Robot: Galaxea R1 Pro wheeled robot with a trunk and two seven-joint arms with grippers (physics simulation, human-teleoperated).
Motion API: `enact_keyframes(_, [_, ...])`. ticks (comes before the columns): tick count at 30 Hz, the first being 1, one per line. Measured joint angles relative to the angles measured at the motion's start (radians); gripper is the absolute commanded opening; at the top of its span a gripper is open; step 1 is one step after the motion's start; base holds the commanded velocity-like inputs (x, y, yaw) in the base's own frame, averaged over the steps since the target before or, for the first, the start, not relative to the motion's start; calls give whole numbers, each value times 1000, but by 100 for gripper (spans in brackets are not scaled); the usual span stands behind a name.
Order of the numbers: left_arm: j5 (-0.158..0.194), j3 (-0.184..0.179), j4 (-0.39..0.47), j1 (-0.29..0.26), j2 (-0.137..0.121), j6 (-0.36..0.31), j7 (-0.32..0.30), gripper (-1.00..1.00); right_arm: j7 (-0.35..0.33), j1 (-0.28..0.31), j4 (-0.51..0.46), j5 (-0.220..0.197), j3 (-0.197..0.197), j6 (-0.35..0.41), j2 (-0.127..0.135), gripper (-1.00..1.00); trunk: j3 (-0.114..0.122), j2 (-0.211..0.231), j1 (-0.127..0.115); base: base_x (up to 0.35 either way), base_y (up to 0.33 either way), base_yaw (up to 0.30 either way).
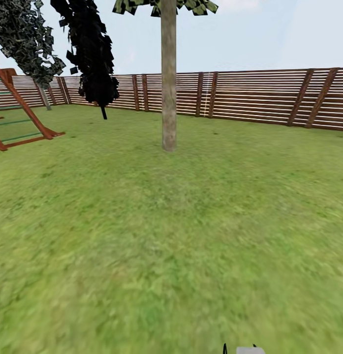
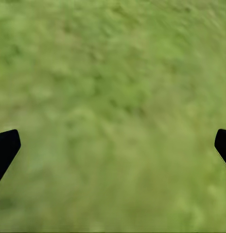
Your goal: In the garden, pick up the pesticide atomizer on the floor and spray pesticide onto both trees until each tree trunk is fully covered.
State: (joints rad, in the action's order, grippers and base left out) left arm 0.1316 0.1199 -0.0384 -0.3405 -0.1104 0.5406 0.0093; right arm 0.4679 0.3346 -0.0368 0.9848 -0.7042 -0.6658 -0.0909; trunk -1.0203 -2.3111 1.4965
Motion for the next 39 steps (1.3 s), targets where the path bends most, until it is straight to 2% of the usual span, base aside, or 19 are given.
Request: enact_keyframes(39, [0,0,0,0,0,1,0,-100,-1,0,0,0,0,0,-1,100,0,0,0,339,0,0])
